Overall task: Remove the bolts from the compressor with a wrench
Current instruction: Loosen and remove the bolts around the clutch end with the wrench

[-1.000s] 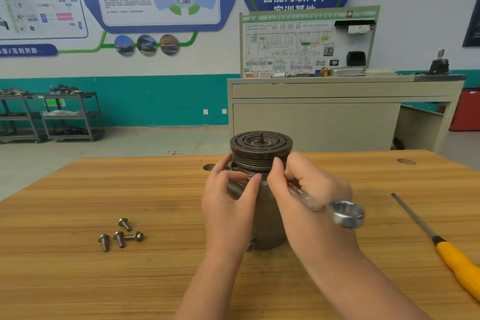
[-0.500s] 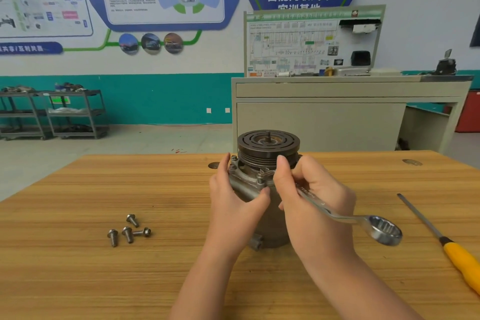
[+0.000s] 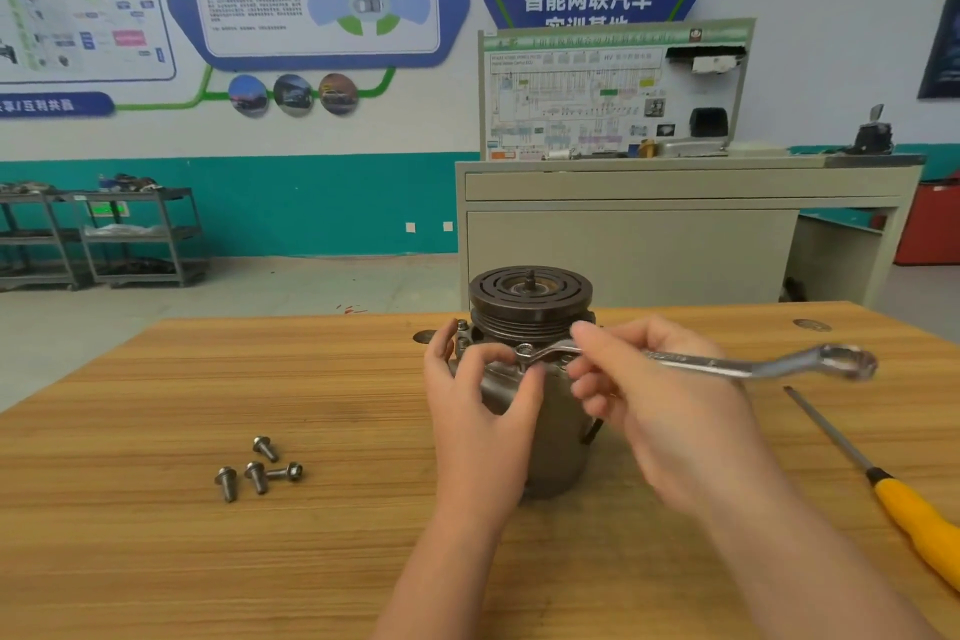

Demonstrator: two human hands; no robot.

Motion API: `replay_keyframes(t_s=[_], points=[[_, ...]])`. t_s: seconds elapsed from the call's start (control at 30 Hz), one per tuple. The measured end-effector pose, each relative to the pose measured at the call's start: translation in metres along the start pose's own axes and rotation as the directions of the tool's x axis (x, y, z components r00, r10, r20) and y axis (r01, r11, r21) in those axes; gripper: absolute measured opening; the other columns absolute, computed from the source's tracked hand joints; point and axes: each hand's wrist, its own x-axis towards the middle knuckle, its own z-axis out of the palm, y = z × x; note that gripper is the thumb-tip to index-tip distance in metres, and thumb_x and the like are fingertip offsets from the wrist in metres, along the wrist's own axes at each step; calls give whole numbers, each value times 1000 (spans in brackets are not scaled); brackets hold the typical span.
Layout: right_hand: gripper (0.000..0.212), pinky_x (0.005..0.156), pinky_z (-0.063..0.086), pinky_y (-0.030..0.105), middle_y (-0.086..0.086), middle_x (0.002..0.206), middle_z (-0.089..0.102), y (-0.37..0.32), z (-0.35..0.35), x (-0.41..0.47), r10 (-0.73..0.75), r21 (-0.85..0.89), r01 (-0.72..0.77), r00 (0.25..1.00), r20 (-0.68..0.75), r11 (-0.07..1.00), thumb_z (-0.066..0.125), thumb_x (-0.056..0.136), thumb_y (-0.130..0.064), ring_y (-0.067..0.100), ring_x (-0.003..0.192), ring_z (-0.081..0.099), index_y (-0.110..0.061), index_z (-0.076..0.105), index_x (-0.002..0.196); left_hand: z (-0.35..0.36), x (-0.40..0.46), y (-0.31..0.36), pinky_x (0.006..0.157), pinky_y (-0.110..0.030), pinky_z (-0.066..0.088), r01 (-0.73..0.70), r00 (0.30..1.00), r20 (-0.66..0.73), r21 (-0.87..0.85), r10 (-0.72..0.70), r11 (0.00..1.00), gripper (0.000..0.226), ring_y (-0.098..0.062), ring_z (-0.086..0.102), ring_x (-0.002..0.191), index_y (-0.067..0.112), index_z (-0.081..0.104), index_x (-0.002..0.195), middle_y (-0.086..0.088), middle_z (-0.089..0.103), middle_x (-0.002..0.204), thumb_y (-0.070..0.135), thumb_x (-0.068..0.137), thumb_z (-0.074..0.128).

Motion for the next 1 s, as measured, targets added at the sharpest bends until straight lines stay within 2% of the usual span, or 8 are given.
replay_keyframes(t_s=[0.13,0.23,0.37,0.5,0.63,0.8,0.9,1.0], points=[[20,35,39,11,8,55,59,-22,-10,16,337,248,-363,931,141,898,70,65,-7,5,40,53,-4,58,81,2,4,3,93,5,18,21,1000,1,-22,-21,1000,19,17,26,128,42,65,83,24,35,139,27,81,76],[20,33,37,11,8,56,59,-24,-8,23,358,202,-388,918,172,899,71,62,-6,5,40,52,-4,59,78,1,6,7,97,4,20,32,999,-26,-53,-33,998,20,15,29,130,37,68,74,31,39,134,22,79,78],[17,33,36,13,11,57,60,-23,-8,26,252,139,-275,954,164,951,75,60,-7,8,41,53,-10,59,57,1,10,11,115,-32,15,7,999,-49,69,-4,998,24,4,19,137,40,66,67,29,39,137,24,77,80],[19,33,36,14,12,56,60,-23,-8,27,217,131,-243,958,187,961,76,61,-8,9,41,52,-12,59,51,1,12,11,105,-4,14,52,997,-51,3,-52,999,23,0,23,138,33,68,64,28,41,135,19,75,82],[24,33,34,14,11,56,59,-21,-6,22,205,174,-229,967,150,958,74,66,-10,8,41,51,-10,51,62,1,12,10,113,-33,31,132,991,1,-128,-133,983,10,2,35,134,23,74,69,27,45,136,19,74,82],[37,33,31,15,9,52,57,-16,-8,5,-74,323,91,995,-67,942,65,87,-11,8,38,48,-18,43,58,-10,12,11,108,-29,34,163,985,90,-168,-150,972,9,4,33,135,27,78,83,29,41,142,33,77,78],[44,34,33,15,8,50,59,-13,-9,-10,-265,88,281,951,-160,955,64,90,-13,9,36,47,-20,44,52,-11,12,11,111,-35,34,153,986,90,-174,-139,973,1,1,33,136,31,78,80,27,42,143,31,79,77],[37,38,40,16,6,53,63,-6,-3,-22,-385,-153,362,909,-159,919,66,90,-19,8,39,53,-18,50,56,-7,12,13,104,-27,33,150,989,19,-161,-148,976,8,1,35,134,28,74,74,25,45,139,32,74,81]])
